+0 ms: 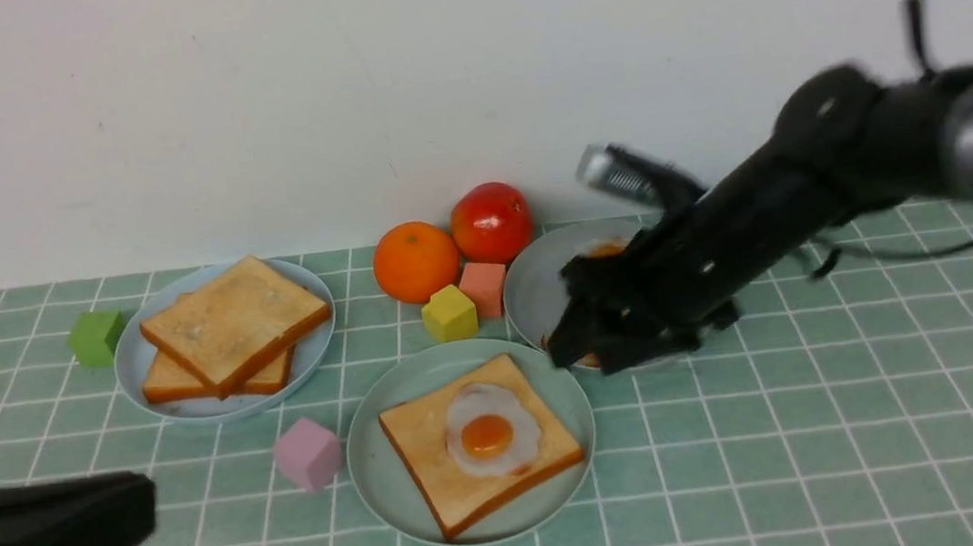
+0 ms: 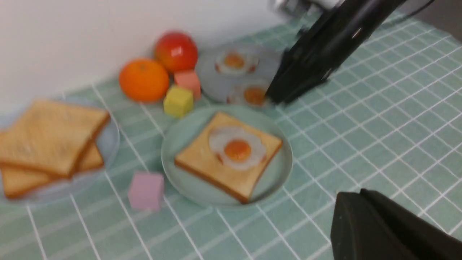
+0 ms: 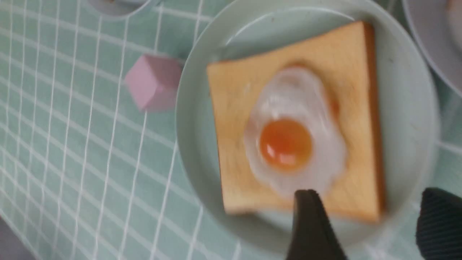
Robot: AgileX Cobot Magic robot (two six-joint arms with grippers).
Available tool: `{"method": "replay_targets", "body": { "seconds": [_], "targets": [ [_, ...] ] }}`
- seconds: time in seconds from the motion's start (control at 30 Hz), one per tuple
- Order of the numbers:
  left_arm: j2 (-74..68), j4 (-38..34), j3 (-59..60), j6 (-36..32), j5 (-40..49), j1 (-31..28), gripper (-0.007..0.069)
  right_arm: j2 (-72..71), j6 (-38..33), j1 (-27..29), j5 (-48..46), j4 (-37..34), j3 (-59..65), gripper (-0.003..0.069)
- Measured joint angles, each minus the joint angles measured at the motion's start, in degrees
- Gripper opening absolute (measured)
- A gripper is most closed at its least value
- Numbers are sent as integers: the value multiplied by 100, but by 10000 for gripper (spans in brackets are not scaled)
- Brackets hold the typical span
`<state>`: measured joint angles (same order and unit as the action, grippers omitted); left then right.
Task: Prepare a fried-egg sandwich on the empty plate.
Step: Use the left arm to grab a slice of bread
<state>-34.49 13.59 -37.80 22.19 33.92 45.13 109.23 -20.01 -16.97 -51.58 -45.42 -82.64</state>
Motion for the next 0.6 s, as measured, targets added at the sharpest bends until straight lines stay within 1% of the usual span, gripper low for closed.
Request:
{"method": "replay_targets", "body": {
  "seconds": [0.03,0.13,0.27,0.33,0.4,0.43,0.47,0.5,0.53,0.6],
  "targets": [
    [-213,39,0,155,35,0,15,-235,100,9,-147,247,0,332],
    [-1040,140,-106,457,156,-10,-9,-1231,544,-40,-665,1248,48,181],
    [-2357,136,-560,392,413,-56,-13,-2557,1159,-343,-1022,2387,361,13],
    [-2938,23,-828,136,461,-234,-13,-3172,1497,-530,-1053,2827,592,-11],
    [-3389,-237,-1173,-337,473,-589,-13,-3777,1814,-718,-1053,3220,854,-10],
    [-3437,-310,-1211,-395,473,-690,-13,-3905,1844,-756,-1053,3252,913,-9],
    [-3860,-669,-1561,-965,484,-1149,-13,-4414,2043,-889,-1034,3465,1154,-5],
    [-3907,-716,-1561,-965,484,-1211,-13,-4475,2043,-901,-1028,3465,1183,-4],
    [-4239,-1054,-1842,-1420,491,-1648,-13,-4939,2158,-977,-1022,3562,1407,0],
    [-4724,-1467,-2244,-2066,509,-2221,-13,-5396,2248,-1003,-1022,3614,1624,0]
  ]
}}
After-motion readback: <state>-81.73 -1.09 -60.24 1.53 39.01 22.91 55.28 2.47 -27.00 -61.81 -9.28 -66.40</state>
